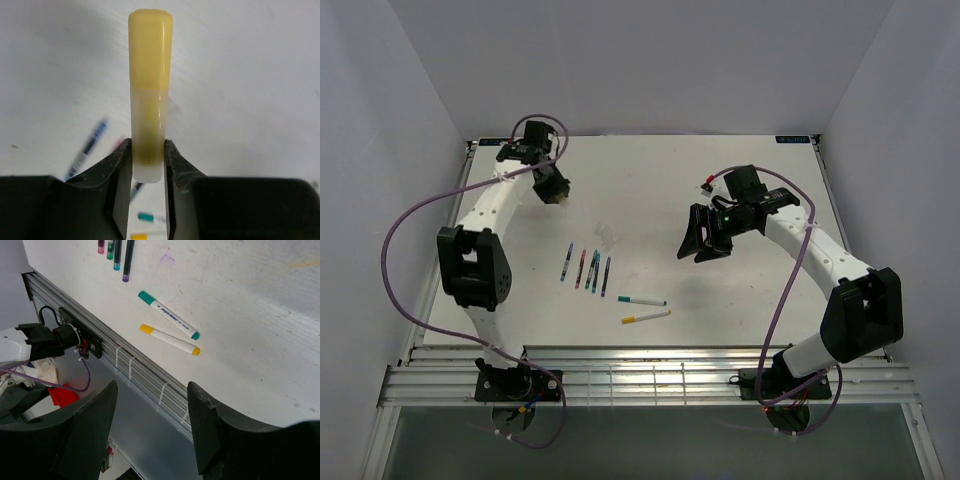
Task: Open the pen caps
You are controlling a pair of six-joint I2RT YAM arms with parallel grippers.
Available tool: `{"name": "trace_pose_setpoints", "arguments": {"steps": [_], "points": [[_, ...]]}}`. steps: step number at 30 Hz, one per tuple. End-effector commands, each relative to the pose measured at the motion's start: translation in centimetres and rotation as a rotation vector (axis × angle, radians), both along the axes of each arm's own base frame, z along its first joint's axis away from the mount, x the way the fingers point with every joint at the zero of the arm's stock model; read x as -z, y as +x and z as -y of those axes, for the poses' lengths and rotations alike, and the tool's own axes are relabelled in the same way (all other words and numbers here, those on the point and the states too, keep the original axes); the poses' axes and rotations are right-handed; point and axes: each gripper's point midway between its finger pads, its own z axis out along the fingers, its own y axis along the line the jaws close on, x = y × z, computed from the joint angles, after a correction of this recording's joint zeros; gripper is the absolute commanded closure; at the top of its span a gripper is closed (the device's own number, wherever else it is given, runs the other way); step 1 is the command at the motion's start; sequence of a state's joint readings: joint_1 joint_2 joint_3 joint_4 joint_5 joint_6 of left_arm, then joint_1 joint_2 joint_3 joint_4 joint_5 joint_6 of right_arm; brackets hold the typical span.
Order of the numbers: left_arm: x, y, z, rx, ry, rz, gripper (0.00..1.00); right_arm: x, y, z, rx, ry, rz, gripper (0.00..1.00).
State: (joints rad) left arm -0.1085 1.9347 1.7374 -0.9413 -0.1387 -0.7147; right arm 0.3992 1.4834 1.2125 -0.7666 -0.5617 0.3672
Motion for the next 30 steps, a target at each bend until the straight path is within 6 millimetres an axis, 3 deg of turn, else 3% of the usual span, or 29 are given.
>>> {"name": "trace_pose_setpoints", "arguments": {"steps": [1, 3, 4, 5, 7, 8, 9, 11, 15, 22, 30], "points": [[-7.8, -5.3, 9.3, 0.281, -0.213, 0.155, 1.00, -3.3, 0.5, -1.4, -0.017, 0.107, 0.031, 0.36], [-7.4, -8.2, 11.9, 0.395, -0.269, 0.157, 1.00, -4.2, 0.8, -1.8, -0.019, 0.136, 0.037, 0.36], [-9.6, -10.2, 14.4, 0.498, -0.337, 0.218, 1.00, -4.8, 1.0, -2.1, -0.015, 0.151, 0.033, 0.36], [-8.5, -12.2, 15.1, 0.546, -0.348, 0.193, 1.00, -5.4, 0.9, -2.5, -0.026, 0.176, 0.023, 0.36], [-8.9, -15.0, 17.3, 0.643, -0.389, 0.222, 1.00, -6.3, 1.1, -3.0, -0.029, 0.214, 0.035, 0.37], [-10.2, -16.9, 17.8, 0.689, -0.434, 0.260, 1.00, -6.6, 1.1, -3.2, -0.027, 0.232, 0.030, 0.37], [-8.4, -18.5, 17.9, 0.711, -0.450, 0.225, 1.00, -7.0, 1.5, -3.4, -0.025, 0.249, 0.050, 0.37], [-9.1, -20.9, 18.7, 0.780, -0.506, 0.256, 1.00, -7.7, 1.4, -3.7, -0.011, 0.284, 0.027, 0.37], [-8.4, -23.8, 19.4, 0.882, -0.538, 0.253, 1.00, -8.6, 1.5, -5.4, -0.016, 0.346, 0.036, 0.36], [-8.2, -24.3, 19.7, 0.907, -0.538, 0.249, 1.00, -8.7, 1.7, -7.6, 0.011, 0.339, 0.016, 0.35], [-8.1, -23.3, 20.7, 0.944, -0.536, 0.235, 1.00, -6.1, 1.7, -9.7, 0.036, 0.246, 0.001, 0.38]]}}
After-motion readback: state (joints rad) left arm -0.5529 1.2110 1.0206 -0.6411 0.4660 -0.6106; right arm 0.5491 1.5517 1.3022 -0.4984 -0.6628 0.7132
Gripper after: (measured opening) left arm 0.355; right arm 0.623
